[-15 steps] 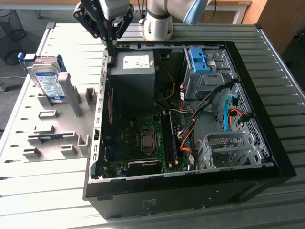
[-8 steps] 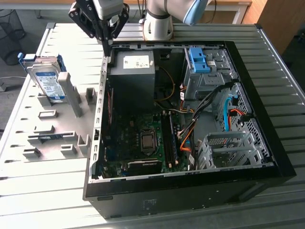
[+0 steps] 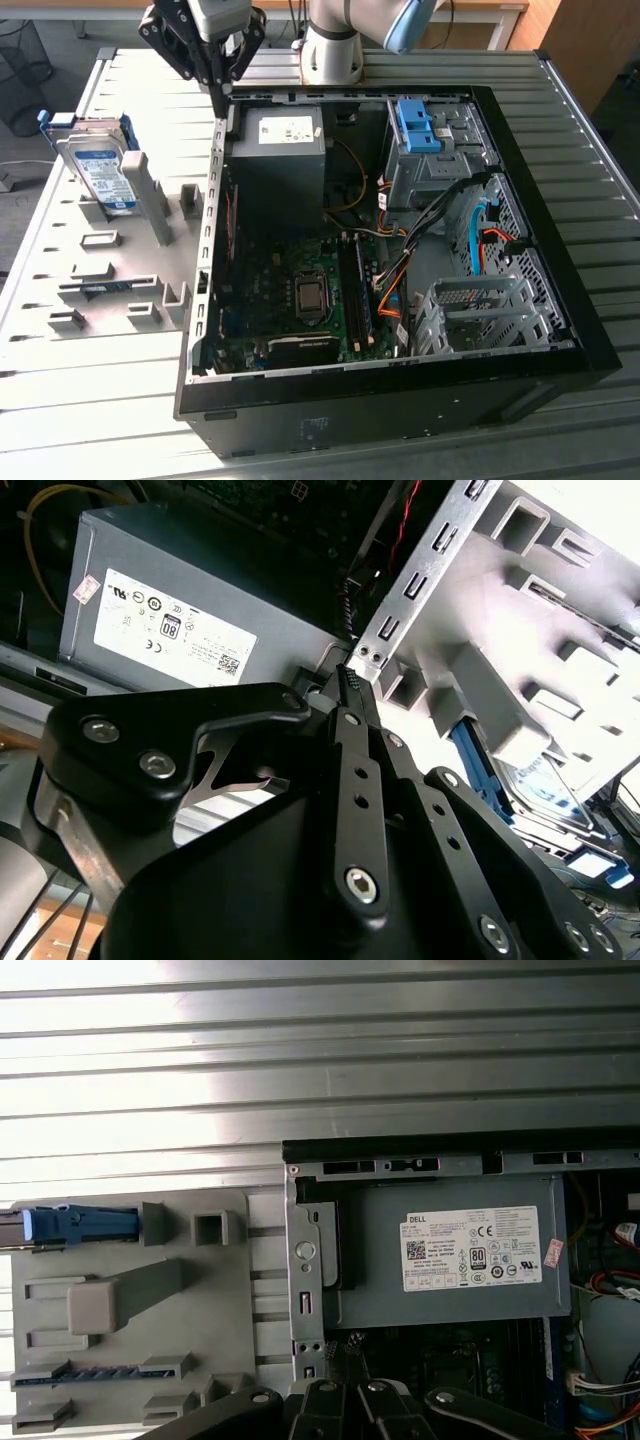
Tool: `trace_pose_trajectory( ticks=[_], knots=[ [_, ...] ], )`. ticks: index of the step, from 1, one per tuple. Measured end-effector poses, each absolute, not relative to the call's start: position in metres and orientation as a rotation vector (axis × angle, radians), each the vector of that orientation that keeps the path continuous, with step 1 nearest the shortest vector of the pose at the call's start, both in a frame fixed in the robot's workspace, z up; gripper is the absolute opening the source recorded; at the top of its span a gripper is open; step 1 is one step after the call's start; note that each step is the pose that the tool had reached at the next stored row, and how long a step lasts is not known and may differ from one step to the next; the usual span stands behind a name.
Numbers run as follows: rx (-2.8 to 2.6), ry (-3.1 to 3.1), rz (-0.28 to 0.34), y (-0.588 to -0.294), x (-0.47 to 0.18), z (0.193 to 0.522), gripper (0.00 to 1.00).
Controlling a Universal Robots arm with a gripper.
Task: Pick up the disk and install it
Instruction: 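Reach for the disk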
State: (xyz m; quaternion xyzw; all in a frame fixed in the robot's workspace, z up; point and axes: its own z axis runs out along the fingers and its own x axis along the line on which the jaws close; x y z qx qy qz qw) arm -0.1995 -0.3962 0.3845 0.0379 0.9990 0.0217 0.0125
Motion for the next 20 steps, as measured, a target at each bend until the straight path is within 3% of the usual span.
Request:
trace_pose_trajectory(
  ticks=[20],
  knots=[
    [0.118,3.114,0.068,-0.387,-0.214,0.384,0.11]
  ],
)
